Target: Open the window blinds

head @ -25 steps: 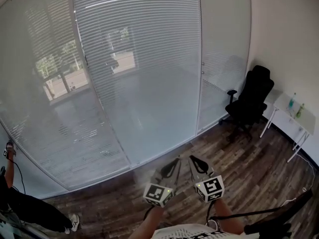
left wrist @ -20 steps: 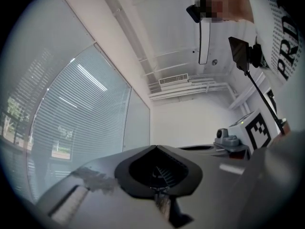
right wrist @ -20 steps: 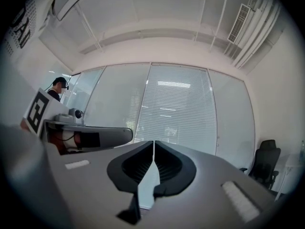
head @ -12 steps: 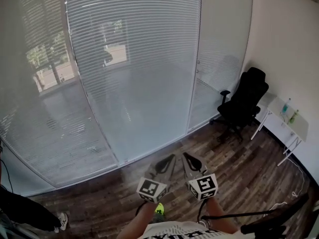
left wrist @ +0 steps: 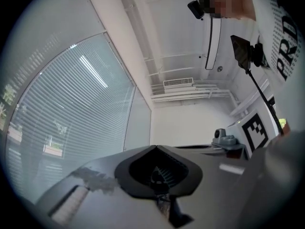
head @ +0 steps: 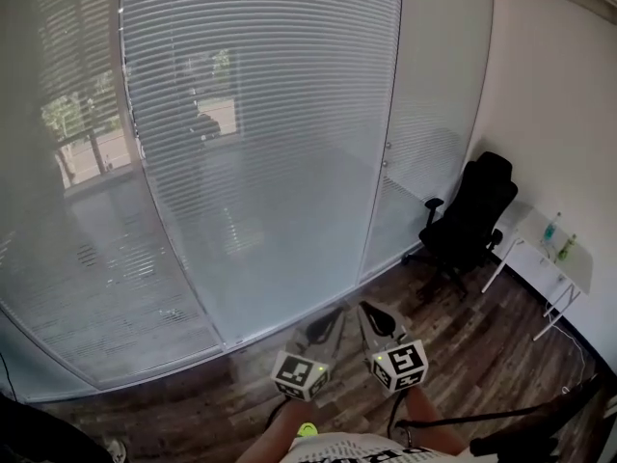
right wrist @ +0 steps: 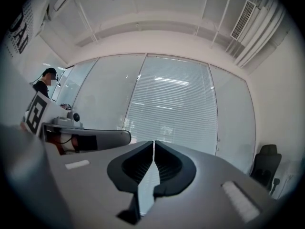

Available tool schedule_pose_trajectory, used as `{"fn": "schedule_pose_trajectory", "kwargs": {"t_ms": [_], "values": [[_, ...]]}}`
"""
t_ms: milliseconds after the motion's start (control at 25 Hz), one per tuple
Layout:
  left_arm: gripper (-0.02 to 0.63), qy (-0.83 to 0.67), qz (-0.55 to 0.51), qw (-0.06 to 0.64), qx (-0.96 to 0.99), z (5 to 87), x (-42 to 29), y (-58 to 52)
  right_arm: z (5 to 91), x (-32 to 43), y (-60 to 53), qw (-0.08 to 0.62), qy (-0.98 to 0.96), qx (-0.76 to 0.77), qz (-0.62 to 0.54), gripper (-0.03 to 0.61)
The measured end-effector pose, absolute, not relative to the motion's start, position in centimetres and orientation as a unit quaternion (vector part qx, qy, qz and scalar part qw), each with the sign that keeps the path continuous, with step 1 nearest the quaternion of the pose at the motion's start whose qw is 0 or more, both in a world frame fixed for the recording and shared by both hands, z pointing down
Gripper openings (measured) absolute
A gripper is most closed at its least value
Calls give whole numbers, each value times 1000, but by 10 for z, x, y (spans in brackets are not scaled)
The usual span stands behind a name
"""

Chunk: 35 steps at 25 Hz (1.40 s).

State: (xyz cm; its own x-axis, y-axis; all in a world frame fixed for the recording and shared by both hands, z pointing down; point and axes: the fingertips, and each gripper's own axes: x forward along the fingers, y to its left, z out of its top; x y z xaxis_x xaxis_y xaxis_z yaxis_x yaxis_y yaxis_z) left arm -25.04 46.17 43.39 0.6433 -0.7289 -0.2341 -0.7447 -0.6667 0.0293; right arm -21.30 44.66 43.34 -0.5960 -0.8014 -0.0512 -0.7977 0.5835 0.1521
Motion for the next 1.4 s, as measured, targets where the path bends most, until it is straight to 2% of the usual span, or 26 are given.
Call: {"fn": "schedule_pose_trajectory", "kwargs": {"t_ms": [760,1120,1400], "values": [[-6,402,99,15,-910,457,-285,370,452,-254,353,32,-891,447,-65,6],[-6,412,93,18,-906,456,-274,324,454,-243,302,34,-894,440,-76,6],[-6,414,82,22,-906,440,-219,254,437,-186,234,22,-899,431,-69,6]]}}
